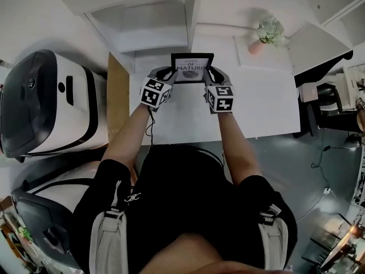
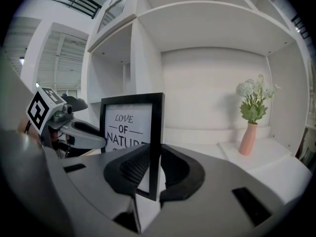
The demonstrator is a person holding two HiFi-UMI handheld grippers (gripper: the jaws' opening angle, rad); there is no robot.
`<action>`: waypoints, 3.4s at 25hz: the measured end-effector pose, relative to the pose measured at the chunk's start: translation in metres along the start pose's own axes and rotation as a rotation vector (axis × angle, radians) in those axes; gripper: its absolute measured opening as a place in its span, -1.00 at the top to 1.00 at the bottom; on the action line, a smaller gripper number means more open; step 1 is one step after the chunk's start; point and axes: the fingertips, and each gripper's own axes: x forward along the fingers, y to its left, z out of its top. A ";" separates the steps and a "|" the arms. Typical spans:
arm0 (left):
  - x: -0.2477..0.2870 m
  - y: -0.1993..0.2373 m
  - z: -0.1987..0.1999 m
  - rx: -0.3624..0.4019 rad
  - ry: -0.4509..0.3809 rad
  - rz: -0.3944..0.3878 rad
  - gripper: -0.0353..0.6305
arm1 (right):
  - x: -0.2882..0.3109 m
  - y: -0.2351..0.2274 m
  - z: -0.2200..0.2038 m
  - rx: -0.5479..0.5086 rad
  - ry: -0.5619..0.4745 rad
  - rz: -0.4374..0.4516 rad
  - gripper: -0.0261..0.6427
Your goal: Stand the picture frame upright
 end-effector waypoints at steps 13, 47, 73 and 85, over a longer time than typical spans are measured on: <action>0.034 0.026 -0.031 -0.049 0.053 -0.020 0.62 | 0.042 -0.006 -0.025 -0.016 0.077 -0.015 0.72; -0.116 -0.019 0.074 -0.012 -0.308 0.290 0.84 | -0.079 0.028 0.073 -0.039 -0.251 -0.012 0.92; -0.211 -0.095 0.109 0.001 -0.401 0.369 0.84 | -0.175 0.061 0.114 0.002 -0.385 0.026 0.92; -0.214 -0.095 0.103 -0.005 -0.383 0.377 0.84 | -0.178 0.061 0.108 0.015 -0.379 0.027 0.92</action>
